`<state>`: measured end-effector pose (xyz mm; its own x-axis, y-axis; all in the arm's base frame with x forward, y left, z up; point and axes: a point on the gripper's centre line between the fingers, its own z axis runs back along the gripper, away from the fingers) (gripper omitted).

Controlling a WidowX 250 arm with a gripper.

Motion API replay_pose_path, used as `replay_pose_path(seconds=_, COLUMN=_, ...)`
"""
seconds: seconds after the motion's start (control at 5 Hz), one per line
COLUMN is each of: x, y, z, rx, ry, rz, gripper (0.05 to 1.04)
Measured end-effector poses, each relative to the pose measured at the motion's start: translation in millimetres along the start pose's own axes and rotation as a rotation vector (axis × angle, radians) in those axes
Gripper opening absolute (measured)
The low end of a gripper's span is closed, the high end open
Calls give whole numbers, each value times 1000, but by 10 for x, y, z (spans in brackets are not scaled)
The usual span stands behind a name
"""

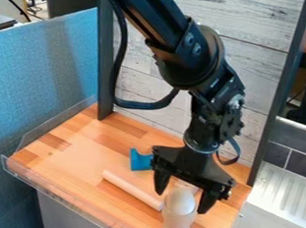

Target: Remove the ball from the cup and put it behind the blue arch

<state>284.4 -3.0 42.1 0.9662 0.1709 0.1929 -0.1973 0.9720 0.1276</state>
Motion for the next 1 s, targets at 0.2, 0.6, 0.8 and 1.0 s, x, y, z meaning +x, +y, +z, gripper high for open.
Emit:
replay_pose_path(seconds=0.2, x=42, y=-1, z=-54, rx=-3, ry=16, rz=3, gripper=999)
replay_pose_path(seconds=0.6, x=123, y=77, z=-208, rx=-5, ry=65, rz=20, gripper=999)
replay_pose_path(seconds=0.8, x=141, y=78, z=-292, rx=-11, ry=96, rz=18, gripper=999)
replay_pose_path(seconds=1.0, x=121, y=76, z=-366, rx=-26, ry=128, rz=20, gripper=952)
